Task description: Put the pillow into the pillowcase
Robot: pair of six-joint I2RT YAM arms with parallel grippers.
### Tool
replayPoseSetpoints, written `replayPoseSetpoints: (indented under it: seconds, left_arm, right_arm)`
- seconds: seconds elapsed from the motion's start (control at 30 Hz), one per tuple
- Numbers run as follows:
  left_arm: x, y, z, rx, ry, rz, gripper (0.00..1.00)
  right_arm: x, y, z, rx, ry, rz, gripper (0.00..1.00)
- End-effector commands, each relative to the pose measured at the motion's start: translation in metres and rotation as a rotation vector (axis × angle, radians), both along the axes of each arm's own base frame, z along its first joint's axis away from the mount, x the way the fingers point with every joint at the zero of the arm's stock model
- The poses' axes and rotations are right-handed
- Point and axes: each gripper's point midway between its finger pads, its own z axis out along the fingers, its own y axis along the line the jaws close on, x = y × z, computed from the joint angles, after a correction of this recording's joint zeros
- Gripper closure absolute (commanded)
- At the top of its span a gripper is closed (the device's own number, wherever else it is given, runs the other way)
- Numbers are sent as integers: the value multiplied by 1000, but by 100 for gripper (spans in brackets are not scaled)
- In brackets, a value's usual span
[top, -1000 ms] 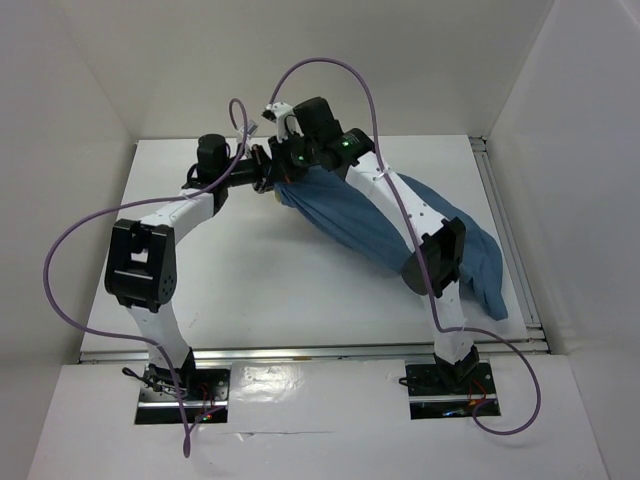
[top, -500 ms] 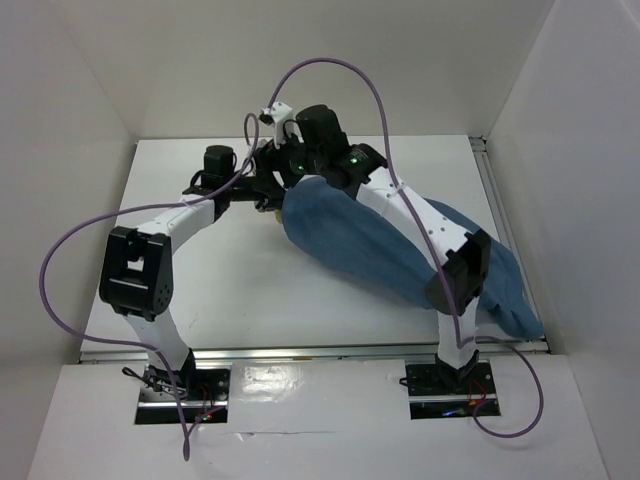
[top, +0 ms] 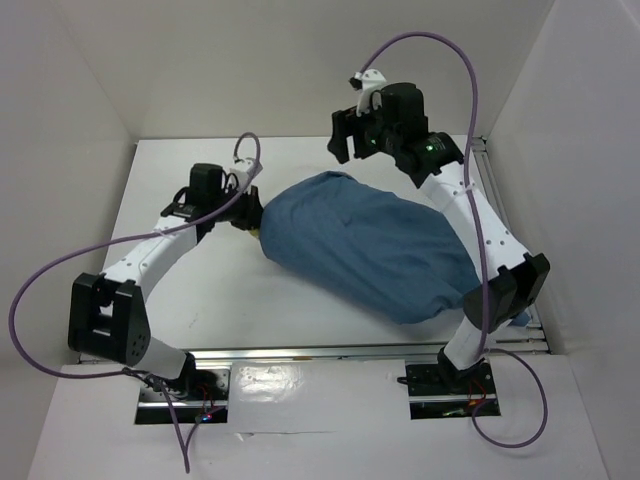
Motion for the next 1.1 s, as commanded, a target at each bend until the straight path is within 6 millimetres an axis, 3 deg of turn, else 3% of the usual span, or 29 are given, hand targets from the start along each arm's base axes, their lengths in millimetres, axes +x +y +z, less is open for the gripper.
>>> replayPoseSetpoints:
  seconds: [0.0,0.07,0.1,0.13,0.23,0.33,0.37,0.43,0.47,0.5,0.53,0.57,0.6,0.63,0.67,0.7,0.73,0.77,0.8,0.87,0.9,0.97,1.0,1.03,1.07]
  left_arm:
    - [-12,20,-11,288,-177,-74,88]
    - [-26,30,-28,382,-210,-120,65]
    - [-33,33,-33,441,-259,-173,34]
    - [-41,39,-31,465,-318,-180,24]
    - [-39,50,-18,534,-420,-170,7]
    - [-27,53,4,552,-485,-126,3]
    - [-10,56,13,556,-495,-79,1]
    - [6,51,19,524,-462,-61,1]
    - [25,50,44,499,-489,-29,1]
    - [34,39,49,454,-480,-61,1]
    - [46,39,19,438,-354,-74,1]
    - [58,36,18,408,-322,-73,1]
    - [78,23,48,337,-365,-96,1]
    - [87,17,46,292,-321,-115,1]
    - [98,17,3,269,-164,-137,1]
    - [117,2,35,180,-204,-186,1]
    - [125,-3,32,133,-162,-216,1]
    - [127,-6,-21,93,25,-247,1]
    - [149,-14,15,21,-44,-280,1]
    - [158,-25,5,-49,23,-322,1]
    - [166,-29,-12,-68,61,-335,1]
    - [167,-28,-24,-105,97,-335,0]
    - [153,-29,-52,-135,183,-348,0]
    - [155,-30,-46,-132,131,-352,0]
    - [152,-29,-53,-128,134,-357,0]
  right_arm:
    - [17,-37,-44,13,200,-109,19]
    - [24,-48,-51,25,243,-121,19]
    - [24,-49,-56,44,281,-111,19]
    - [30,-60,-69,50,335,-130,20]
    - [26,-62,-88,68,430,-86,28]
    - [20,-59,-107,80,494,-48,43]
    - [15,-58,-119,77,527,-41,57]
    - [4,-57,-130,76,575,-26,77]
    - [0,-57,-138,75,599,-20,85]
    - [-9,-57,-152,70,650,-13,92]
    - [-16,-53,-153,85,669,16,98]
    - [-19,-52,-158,87,686,23,100]
    - [-23,-52,-158,92,693,31,100]
    - [-26,-51,-162,94,708,37,100]
    - [-26,-51,-162,94,708,37,100]
    - [-26,-51,-162,94,708,37,100]
    - [-29,-52,-161,94,708,37,100]
    - [-29,-52,-161,94,708,37,100]
    - [-29,-52,-161,94,708,37,100]
    - [-31,-52,-165,91,717,36,95]
    - [-31,-52,-165,91,717,36,91]
    - [-29,-52,-162,88,703,42,85]
    - [-27,-52,-157,91,691,44,78]
    - [-25,-51,-158,91,691,44,76]
    - [-25,-51,-158,91,691,44,74]
